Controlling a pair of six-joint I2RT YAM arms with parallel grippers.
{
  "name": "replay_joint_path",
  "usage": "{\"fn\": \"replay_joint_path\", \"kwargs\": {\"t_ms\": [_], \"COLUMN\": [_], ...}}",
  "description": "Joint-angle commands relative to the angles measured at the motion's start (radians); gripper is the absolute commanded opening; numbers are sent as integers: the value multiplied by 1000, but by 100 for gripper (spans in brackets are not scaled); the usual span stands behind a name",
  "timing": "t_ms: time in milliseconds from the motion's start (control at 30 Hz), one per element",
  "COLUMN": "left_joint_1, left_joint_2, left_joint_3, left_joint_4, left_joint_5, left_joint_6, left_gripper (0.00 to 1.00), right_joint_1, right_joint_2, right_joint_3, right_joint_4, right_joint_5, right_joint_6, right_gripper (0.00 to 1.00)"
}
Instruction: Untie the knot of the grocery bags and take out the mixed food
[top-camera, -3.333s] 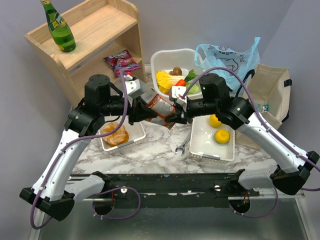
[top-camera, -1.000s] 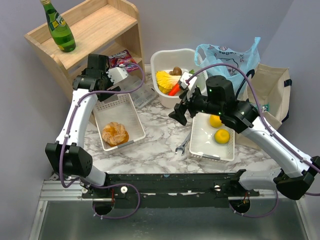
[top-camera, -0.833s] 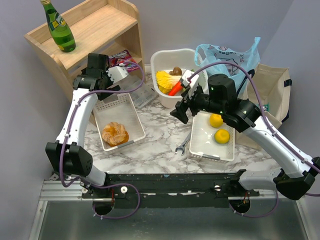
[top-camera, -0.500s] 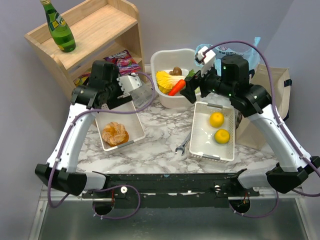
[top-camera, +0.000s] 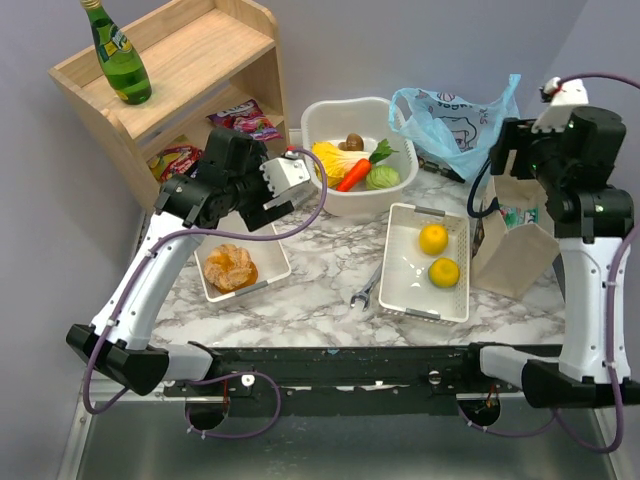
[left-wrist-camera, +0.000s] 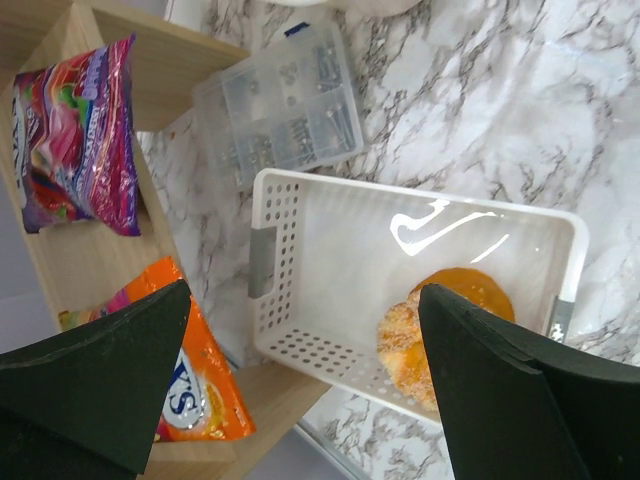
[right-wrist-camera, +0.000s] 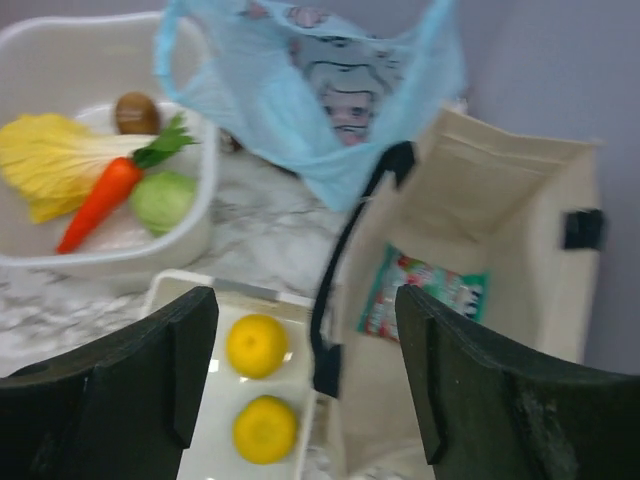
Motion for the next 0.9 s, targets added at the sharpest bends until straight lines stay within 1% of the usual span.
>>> {"fn": "replay_joint_path", "kwargs": {"t_ms": [0, 33, 100, 300, 400, 467, 567, 600, 667, 700, 767, 867], "left_joint_1": [-44, -58, -83, -128, -133, -135, -134, -134, -135, -134, -134, -136], "left_joint_2": [2, 5, 10, -3, -31, -54, -82, -85, -85, -83, -78, -69], "left_joint_3": [13, 14, 20, 26, 2, -33, -84, -98, -105, -100, -85, -66], "left_joint_4": [24, 30, 35, 37, 46, 62, 80, 84, 83, 79, 70, 53], "left_joint_5": [46, 44, 38, 17, -2, -22, -40, -43, -50, -52, -54, -57], "left_joint_6": [-67, -74, -78, -78, -83, -86, -83, -83, -81, -83, -84, -83], "left_gripper": [99, 99, 99, 98, 99, 99, 99, 98, 99, 99, 99, 99], "right_joint_1": [-81, -102, -106, -122, -227, -276, -284, -287, -291, -295, -297, -297], "right_joint_2": [-12, -2, -2, 91, 162, 186, 257, 284, 362, 385, 421, 479], "right_joint_3": [-2, -41, -124, -202, -182, -181, -217, -237, -261, -273, -315, -376], "right_joint_4": [-145, -152, -132, -152, -189, -189, -230, -239, -263, -258, -231, -193], "right_joint_5": [319, 343, 349, 383, 294, 226, 154, 120, 114, 113, 121, 126], "right_joint_6": [-64, -79, -90, -112, -97, -101, -136, -151, -157, -158, -166, -185], "right_gripper": [72, 70, 70, 70, 63, 61, 68, 77, 91, 95, 100, 100]}}
